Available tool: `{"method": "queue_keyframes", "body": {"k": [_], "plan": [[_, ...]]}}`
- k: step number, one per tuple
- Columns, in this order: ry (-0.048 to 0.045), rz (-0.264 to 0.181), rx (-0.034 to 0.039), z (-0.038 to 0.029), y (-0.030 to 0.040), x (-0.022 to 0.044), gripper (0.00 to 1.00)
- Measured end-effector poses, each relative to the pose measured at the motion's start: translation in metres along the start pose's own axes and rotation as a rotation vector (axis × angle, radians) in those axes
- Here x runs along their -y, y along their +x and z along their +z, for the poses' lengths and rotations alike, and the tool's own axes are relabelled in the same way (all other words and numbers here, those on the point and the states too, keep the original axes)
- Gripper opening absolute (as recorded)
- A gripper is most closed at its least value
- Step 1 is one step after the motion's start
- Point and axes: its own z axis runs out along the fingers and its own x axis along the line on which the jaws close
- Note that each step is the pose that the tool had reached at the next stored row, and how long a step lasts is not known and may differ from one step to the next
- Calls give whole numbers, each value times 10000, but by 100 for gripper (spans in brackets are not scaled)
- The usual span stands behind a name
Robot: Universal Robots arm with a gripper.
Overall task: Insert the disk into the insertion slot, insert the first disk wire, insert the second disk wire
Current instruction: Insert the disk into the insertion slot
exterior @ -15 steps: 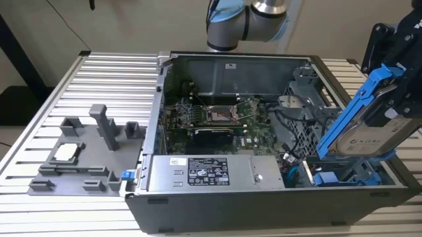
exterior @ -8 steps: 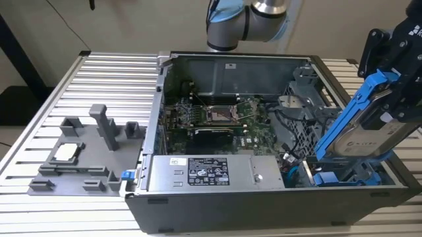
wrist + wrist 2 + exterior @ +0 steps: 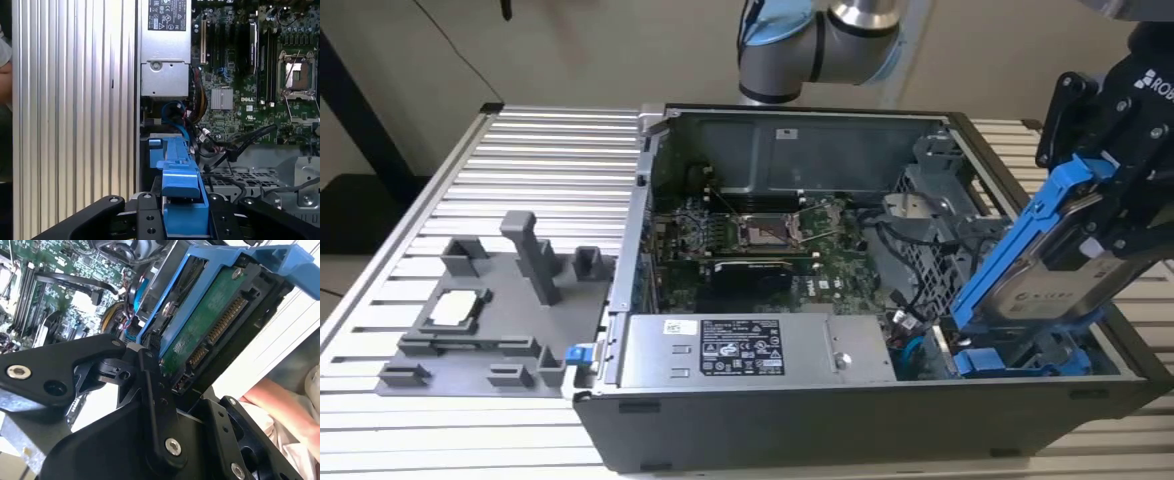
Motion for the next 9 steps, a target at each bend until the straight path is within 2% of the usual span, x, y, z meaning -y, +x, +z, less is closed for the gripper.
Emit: {"method": "queue_keyframes", "body": {"k": [2,5,9], "plan": [[8,-25,60,17,0,1,33],[67,-45,146,41,0,2,33],[117,-56,191,97,1,4,33]]}}
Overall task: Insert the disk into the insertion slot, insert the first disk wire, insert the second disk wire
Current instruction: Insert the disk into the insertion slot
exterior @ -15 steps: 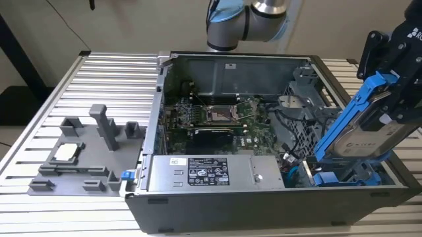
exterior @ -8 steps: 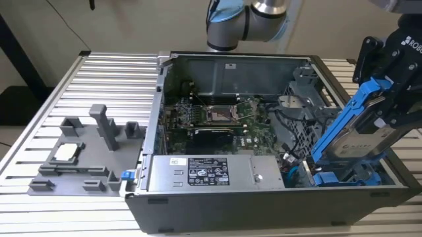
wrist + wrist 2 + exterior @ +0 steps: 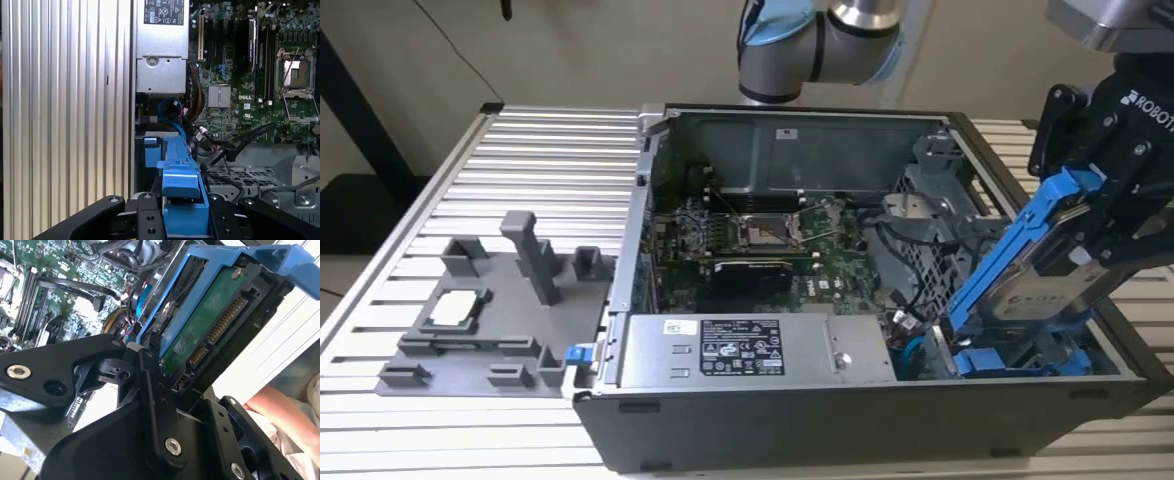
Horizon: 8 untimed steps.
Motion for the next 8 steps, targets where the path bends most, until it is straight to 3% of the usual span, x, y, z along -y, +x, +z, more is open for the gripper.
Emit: {"method": "queue_keyframes", "body": {"k": [8], "plan": [[1,-2,1,117,3,12,33]]}}
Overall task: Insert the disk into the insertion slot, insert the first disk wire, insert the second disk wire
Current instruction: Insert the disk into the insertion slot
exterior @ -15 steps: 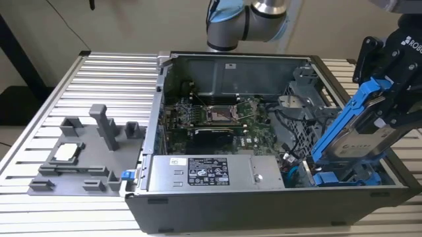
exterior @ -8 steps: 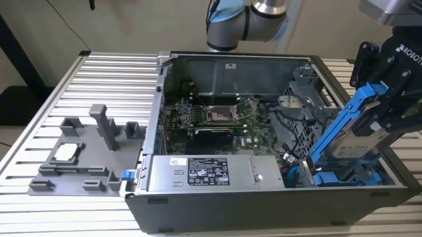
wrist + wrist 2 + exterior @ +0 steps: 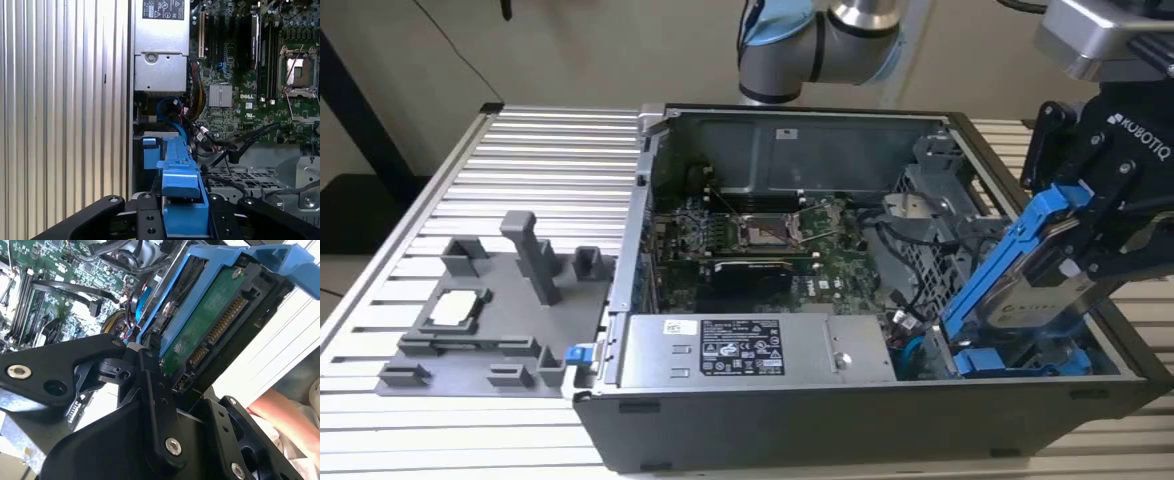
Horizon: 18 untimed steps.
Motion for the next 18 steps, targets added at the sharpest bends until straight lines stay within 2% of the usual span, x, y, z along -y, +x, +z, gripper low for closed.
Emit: {"method": "queue_keyframes", "body": {"k": [13,18], "plan": [[2,-32,26,139,4,42,33],[-1,-61,66,225,7,51,33]]}}
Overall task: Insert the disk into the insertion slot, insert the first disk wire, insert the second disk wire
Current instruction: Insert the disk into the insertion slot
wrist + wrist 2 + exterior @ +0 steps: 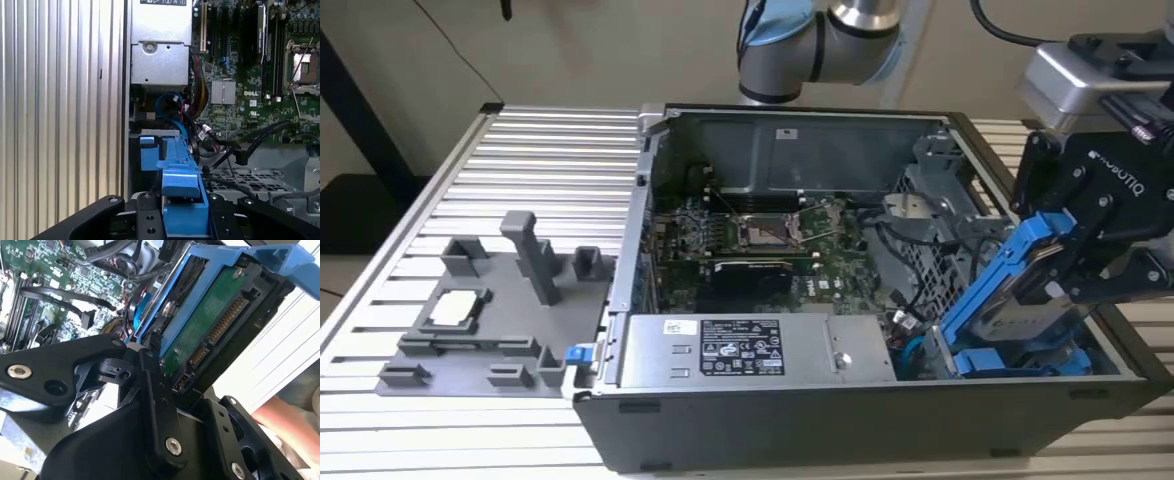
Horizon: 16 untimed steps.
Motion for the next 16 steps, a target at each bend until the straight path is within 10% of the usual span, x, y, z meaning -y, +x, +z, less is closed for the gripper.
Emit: {"method": "queue_keyframes", "body": {"k": [16], "plan": [[-2,-78,27,292,10,10,33]]}}
